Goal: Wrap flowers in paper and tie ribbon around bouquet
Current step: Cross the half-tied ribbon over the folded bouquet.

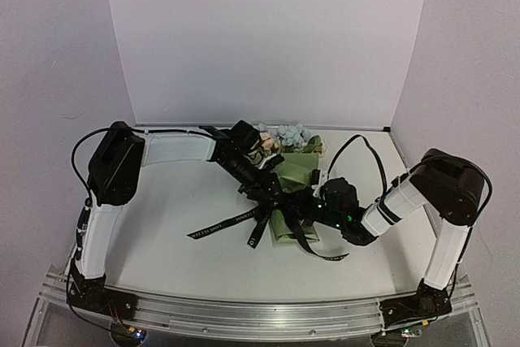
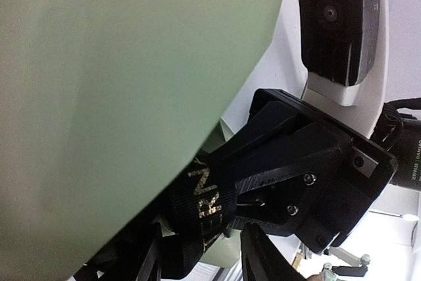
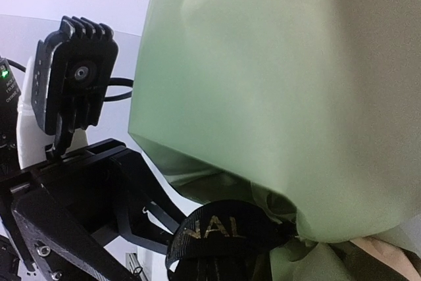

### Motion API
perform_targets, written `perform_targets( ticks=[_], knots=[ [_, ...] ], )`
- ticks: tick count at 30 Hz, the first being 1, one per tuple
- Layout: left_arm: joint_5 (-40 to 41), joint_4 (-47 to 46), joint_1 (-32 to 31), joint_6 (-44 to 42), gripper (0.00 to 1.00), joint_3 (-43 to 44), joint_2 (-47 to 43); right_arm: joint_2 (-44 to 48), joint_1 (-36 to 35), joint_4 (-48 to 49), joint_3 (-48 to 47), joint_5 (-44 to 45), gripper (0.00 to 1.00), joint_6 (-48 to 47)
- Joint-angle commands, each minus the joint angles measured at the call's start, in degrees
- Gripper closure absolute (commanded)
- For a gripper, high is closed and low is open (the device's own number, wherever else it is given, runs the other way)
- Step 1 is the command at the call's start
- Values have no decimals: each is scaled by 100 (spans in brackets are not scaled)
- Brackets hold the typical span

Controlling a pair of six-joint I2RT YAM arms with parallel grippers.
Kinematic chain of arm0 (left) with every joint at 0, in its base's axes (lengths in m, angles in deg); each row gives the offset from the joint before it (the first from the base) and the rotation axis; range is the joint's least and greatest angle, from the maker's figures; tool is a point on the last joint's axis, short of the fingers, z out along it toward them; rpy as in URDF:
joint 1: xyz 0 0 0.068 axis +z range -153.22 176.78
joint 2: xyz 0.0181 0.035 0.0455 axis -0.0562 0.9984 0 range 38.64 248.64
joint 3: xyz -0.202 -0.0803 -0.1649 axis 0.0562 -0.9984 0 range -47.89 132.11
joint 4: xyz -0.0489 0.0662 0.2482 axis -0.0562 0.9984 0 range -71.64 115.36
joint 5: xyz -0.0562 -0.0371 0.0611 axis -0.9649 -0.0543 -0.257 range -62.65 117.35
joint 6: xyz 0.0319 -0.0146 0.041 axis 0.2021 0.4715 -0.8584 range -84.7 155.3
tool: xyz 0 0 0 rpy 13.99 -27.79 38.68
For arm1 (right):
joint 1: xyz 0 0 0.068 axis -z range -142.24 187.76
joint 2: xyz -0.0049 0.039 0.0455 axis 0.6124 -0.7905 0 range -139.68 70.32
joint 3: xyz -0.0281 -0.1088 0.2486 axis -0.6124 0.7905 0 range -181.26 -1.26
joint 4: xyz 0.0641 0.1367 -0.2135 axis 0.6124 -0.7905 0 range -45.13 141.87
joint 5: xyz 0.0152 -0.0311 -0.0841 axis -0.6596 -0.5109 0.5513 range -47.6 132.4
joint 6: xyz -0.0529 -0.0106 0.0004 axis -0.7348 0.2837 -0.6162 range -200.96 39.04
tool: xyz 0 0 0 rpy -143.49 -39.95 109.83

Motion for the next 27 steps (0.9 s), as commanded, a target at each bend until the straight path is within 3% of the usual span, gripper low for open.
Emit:
perform_targets(
  ticks=[1,9,12,23,27],
  knots=[
    [-69,95,15,-519,61,106,-485,-58,20,269,-19,0,100,-165],
    [-514,-129,2,-626,93,44,-538,54,29,278,-45,-361,100,-472],
    [-613,-262,-12,-488,100,57,-514,146,56,278,-58,-519,100,-576],
    [-1013,-1875,-118,1112,100,354,-112,461,215,278,265,-471,100,-871],
    [-1092,-2041,-160,1339,100,510,48,404,282,278,315,-507,100,-875]
  ],
)
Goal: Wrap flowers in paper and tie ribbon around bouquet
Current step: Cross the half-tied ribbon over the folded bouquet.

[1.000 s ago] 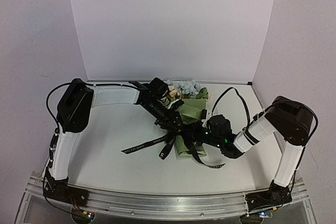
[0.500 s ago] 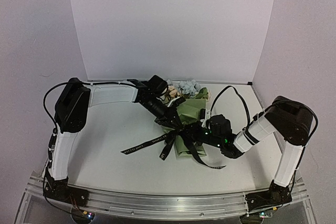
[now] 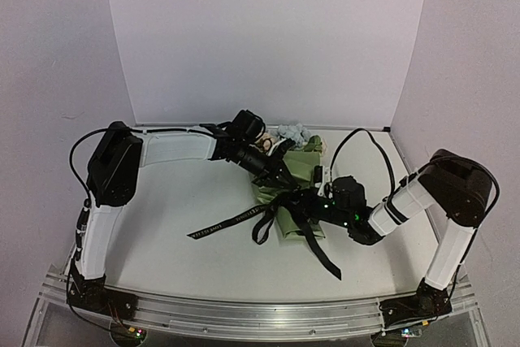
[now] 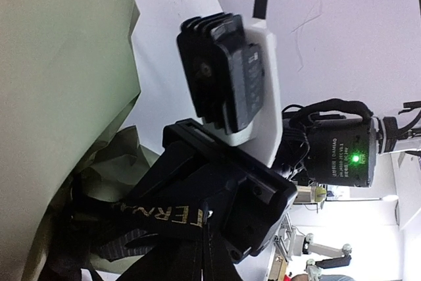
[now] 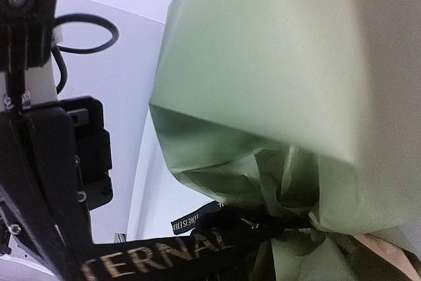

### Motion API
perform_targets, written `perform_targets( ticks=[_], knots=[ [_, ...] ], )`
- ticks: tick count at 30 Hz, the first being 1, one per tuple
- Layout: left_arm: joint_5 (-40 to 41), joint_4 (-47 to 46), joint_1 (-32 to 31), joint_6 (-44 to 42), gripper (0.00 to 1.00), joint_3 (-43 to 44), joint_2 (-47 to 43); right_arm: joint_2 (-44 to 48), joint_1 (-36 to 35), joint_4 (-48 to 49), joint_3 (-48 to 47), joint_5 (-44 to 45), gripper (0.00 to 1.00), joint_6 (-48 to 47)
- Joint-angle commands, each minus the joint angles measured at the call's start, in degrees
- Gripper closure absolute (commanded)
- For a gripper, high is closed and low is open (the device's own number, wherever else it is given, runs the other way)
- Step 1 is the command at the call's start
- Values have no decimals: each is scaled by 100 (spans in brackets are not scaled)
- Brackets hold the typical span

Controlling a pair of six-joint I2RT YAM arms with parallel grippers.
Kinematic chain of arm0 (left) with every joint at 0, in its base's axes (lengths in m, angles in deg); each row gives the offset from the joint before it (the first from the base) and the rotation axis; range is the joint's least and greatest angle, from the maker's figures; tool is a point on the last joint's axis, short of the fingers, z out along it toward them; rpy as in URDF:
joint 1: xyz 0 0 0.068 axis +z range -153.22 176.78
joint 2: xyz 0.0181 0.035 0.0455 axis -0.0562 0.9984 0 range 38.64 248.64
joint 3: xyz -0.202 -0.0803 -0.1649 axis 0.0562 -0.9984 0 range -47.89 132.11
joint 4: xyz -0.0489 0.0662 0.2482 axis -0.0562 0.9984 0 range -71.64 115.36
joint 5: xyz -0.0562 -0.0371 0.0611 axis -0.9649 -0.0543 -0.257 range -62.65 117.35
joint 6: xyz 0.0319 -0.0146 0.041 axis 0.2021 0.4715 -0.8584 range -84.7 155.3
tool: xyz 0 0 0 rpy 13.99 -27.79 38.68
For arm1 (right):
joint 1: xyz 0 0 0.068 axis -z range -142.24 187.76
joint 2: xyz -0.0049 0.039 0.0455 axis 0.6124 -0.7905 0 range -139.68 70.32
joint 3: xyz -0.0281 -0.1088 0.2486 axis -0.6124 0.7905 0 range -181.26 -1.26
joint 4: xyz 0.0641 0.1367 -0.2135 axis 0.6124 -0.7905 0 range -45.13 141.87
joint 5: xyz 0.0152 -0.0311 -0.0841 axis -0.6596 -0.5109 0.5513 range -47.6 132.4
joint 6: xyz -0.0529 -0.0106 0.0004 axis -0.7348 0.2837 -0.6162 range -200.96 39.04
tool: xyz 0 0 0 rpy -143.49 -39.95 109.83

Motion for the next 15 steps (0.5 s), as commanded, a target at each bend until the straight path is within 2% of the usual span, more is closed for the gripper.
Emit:
perform_targets(
  ticks=[1,8,15],
  knots=[
    [-289,-669,-80,515,100,460,160,88,80,210,62,5,100,-165],
    [-157,-276,-127,463,100,652,366,-5,131,209,-69,27,100,-182],
    [332,74,-116,297,100,649,332,-81,144,210,-385,37,100,-282]
  ],
)
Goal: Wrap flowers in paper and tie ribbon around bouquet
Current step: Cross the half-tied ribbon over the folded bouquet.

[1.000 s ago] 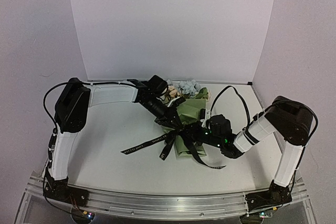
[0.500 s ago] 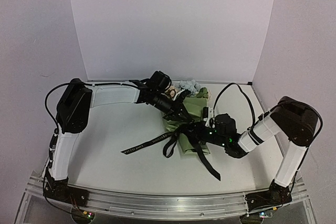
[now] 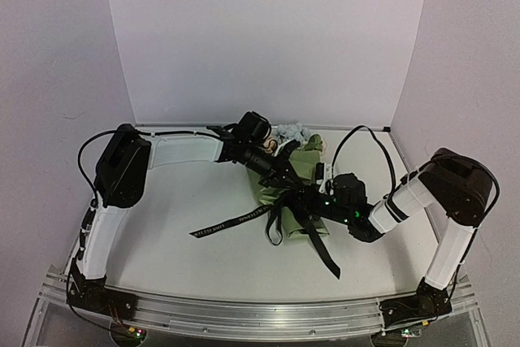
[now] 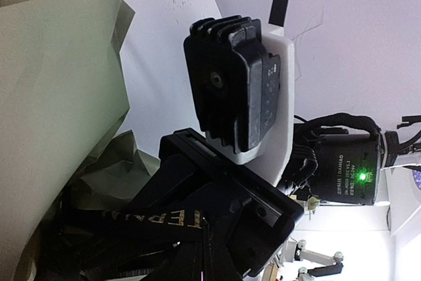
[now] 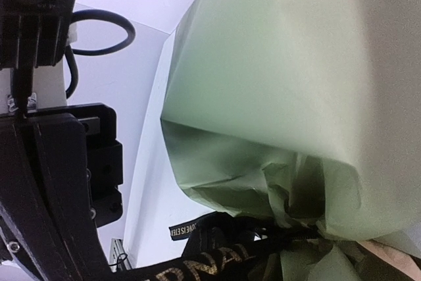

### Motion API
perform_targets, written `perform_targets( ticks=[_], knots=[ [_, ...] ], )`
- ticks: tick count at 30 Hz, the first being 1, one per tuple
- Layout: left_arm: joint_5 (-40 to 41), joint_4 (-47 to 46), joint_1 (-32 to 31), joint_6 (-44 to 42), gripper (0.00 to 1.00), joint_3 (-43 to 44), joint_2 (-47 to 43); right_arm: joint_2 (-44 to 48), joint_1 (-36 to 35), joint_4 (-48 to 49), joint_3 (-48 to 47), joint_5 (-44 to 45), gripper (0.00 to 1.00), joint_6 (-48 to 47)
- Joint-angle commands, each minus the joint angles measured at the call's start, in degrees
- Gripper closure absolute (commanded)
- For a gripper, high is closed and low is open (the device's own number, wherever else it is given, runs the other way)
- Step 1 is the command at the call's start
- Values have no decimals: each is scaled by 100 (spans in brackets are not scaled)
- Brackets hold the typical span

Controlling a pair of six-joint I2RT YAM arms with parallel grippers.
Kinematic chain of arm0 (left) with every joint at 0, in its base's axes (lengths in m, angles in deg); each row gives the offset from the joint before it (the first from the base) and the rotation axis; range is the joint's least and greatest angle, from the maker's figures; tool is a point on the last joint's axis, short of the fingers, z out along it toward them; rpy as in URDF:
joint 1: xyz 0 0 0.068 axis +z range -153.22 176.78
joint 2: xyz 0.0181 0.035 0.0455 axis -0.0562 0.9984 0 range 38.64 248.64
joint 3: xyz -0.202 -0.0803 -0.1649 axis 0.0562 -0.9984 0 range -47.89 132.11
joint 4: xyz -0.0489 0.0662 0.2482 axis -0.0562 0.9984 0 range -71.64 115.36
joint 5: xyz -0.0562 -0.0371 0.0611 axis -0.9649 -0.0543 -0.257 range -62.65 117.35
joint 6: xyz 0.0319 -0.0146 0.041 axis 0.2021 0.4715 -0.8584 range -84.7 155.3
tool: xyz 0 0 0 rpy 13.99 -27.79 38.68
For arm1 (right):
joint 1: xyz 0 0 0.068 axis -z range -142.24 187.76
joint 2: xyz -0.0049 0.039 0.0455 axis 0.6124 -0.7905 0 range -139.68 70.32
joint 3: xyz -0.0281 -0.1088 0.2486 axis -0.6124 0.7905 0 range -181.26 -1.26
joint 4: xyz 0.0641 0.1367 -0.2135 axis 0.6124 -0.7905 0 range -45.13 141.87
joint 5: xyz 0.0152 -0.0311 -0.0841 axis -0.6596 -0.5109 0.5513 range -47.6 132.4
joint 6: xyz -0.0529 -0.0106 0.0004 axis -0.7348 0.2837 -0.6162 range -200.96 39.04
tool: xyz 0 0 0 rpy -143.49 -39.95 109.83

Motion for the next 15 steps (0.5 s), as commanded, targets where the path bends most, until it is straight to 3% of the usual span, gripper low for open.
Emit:
perform_targets(
  ticks=[1,6,15],
  knots=[
    [427,382,-17,-213,100,328,-20,-92,31,244,-319,84,100,-209],
    [853,1054,-9,-494,92,834,192,-229,38,244,-384,229,100,-346],
    [683,1832,66,-979,73,1482,538,-607,114,244,-512,342,100,-390]
  ],
)
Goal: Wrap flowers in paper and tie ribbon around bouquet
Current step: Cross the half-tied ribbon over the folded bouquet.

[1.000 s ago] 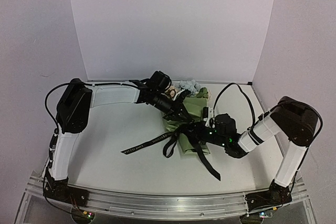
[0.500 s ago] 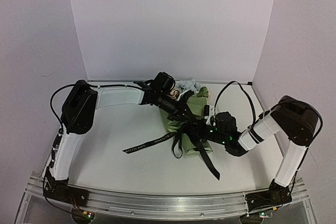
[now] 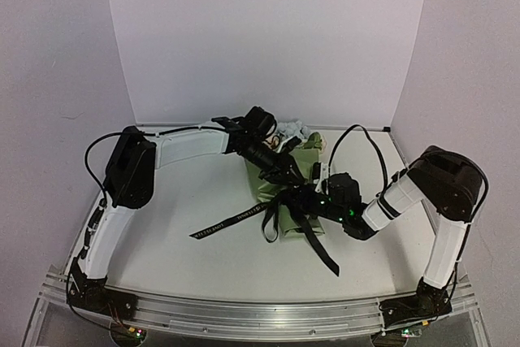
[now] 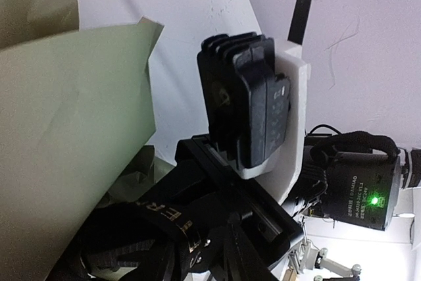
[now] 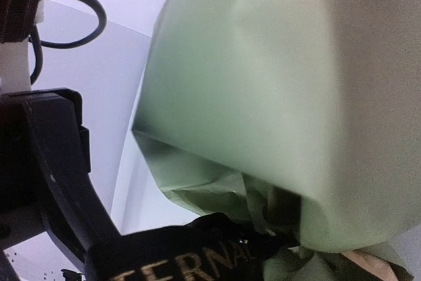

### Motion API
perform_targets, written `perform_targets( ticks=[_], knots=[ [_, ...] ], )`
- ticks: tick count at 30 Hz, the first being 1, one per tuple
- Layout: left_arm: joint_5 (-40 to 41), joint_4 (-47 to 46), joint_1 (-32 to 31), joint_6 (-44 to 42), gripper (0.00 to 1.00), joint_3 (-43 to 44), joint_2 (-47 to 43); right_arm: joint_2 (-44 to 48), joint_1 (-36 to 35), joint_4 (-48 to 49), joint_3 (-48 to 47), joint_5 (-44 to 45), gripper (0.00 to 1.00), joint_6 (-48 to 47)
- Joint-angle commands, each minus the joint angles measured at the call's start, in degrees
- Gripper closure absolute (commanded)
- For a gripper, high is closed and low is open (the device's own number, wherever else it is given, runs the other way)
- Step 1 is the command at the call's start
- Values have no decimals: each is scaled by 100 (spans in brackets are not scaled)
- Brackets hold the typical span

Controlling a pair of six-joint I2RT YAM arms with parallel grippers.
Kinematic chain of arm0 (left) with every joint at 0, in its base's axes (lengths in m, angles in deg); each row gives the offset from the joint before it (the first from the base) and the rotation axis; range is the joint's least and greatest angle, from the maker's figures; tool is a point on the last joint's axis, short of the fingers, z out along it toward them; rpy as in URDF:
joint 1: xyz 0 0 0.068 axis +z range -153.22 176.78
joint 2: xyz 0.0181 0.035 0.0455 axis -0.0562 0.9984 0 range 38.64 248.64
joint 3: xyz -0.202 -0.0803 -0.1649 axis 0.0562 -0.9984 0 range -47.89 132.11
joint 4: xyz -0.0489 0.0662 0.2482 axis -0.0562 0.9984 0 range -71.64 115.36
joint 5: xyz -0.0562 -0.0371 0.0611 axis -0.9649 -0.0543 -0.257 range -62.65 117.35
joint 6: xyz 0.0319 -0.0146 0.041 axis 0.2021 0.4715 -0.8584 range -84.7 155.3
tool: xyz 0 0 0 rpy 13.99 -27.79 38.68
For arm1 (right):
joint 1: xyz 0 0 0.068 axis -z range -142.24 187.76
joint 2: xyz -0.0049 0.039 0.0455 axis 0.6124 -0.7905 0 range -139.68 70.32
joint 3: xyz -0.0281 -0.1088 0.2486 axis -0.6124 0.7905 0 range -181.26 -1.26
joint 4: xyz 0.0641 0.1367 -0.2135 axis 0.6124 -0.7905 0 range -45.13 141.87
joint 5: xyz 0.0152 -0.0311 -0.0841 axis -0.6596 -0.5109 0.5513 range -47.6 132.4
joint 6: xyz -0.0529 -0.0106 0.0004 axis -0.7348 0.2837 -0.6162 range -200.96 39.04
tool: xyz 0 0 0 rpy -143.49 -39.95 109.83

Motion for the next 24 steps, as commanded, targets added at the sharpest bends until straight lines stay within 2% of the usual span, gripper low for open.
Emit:
perform_targets(
  ticks=[1,10,21,24],
  knots=[
    [58,480,58,-377,70,276,58,-198,38,279,-207,188,100,-114],
    [133,827,73,-812,40,384,-59,-300,61,278,-232,257,100,-73],
    [582,652,-93,-892,30,-456,-698,-278,111,279,-327,67,100,-3],
    [1125,646,-98,-838,30,-543,-890,-243,109,279,-416,-20,100,32]
  ],
)
